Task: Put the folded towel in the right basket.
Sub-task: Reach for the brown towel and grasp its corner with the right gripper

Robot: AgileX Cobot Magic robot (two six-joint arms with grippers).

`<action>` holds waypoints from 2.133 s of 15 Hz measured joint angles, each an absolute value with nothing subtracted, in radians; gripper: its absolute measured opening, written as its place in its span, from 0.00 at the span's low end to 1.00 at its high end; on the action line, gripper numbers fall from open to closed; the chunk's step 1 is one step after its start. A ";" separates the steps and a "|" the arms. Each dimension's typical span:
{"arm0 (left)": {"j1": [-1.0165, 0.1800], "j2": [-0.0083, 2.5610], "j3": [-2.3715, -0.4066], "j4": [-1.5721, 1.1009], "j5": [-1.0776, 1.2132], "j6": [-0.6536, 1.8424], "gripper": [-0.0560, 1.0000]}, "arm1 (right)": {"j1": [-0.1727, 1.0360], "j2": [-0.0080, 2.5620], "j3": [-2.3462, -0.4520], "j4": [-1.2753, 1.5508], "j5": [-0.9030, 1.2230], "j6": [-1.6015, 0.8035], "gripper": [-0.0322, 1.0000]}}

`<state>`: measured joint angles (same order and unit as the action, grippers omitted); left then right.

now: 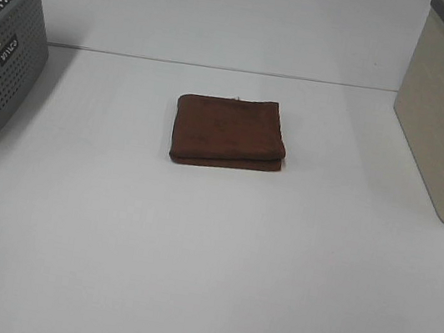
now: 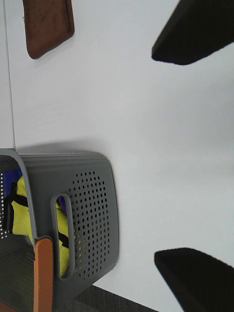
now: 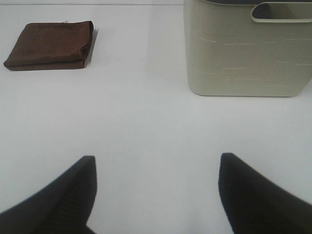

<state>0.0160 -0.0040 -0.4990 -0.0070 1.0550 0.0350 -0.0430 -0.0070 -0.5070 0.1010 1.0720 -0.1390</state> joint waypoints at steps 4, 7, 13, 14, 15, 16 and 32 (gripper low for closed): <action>0.016 -0.004 -0.499 -0.007 1.055 0.035 0.97 | -0.043 -0.007 -0.507 0.101 1.072 -0.139 0.68; 0.016 -0.004 -0.499 -0.007 1.055 0.035 0.97 | -0.043 -0.007 -0.507 0.101 1.072 -0.139 0.68; 0.016 -0.004 -0.499 -0.007 1.055 0.035 0.97 | -0.043 -0.007 -0.507 0.101 1.072 -0.139 0.68; 0.016 -0.004 -0.499 -0.007 1.055 0.035 0.97 | -0.043 -0.007 -0.507 0.101 1.072 -0.139 0.68; 0.016 -0.004 -0.499 -0.007 1.055 0.035 0.97 | -0.043 -0.007 -0.507 0.101 1.072 -0.139 0.68; 0.016 -0.004 -0.499 -0.007 1.055 0.035 0.97 | -0.043 -0.007 -0.507 0.101 1.072 -0.139 0.68; 0.016 -0.004 -0.499 -0.007 1.055 0.035 0.97 | -0.043 -0.007 -0.507 0.101 1.072 -0.139 0.68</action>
<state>0.0160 -0.0040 -0.4990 -0.0070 1.0550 0.0350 -0.0430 -0.0070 -0.5070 0.1010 1.0720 -0.1390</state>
